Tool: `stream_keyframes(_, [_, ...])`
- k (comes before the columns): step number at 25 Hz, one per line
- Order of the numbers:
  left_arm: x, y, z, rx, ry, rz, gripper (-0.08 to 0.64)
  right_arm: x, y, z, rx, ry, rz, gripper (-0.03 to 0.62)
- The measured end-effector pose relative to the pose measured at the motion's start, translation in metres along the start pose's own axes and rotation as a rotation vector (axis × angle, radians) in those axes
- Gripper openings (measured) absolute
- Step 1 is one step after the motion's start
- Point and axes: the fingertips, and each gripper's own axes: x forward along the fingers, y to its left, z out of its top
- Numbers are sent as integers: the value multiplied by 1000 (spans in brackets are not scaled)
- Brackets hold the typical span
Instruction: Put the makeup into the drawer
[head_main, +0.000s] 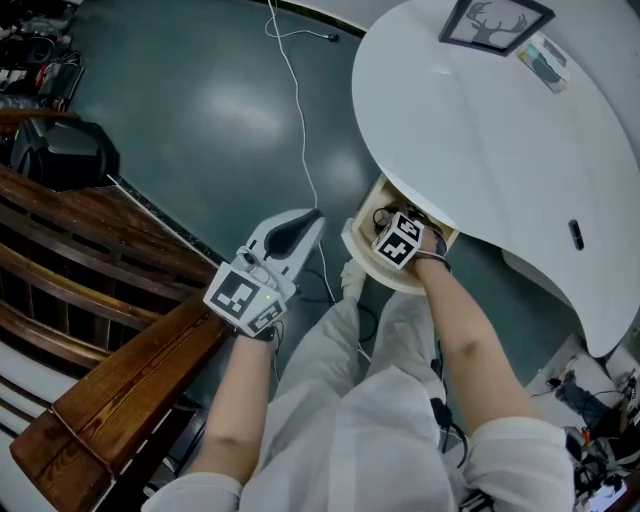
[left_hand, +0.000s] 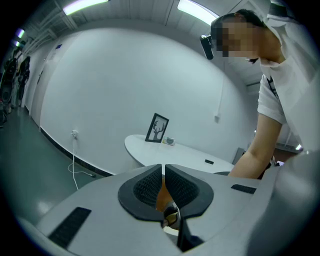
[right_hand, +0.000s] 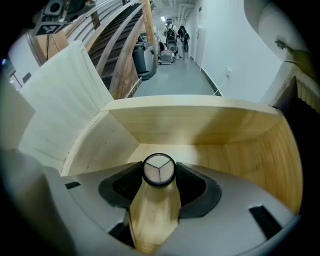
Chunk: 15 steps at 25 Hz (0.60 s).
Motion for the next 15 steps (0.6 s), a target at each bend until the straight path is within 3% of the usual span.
stream_keyframes(15, [-3,4,-5,-2,6,17,25,10,2,-4,-33,24,0,207])
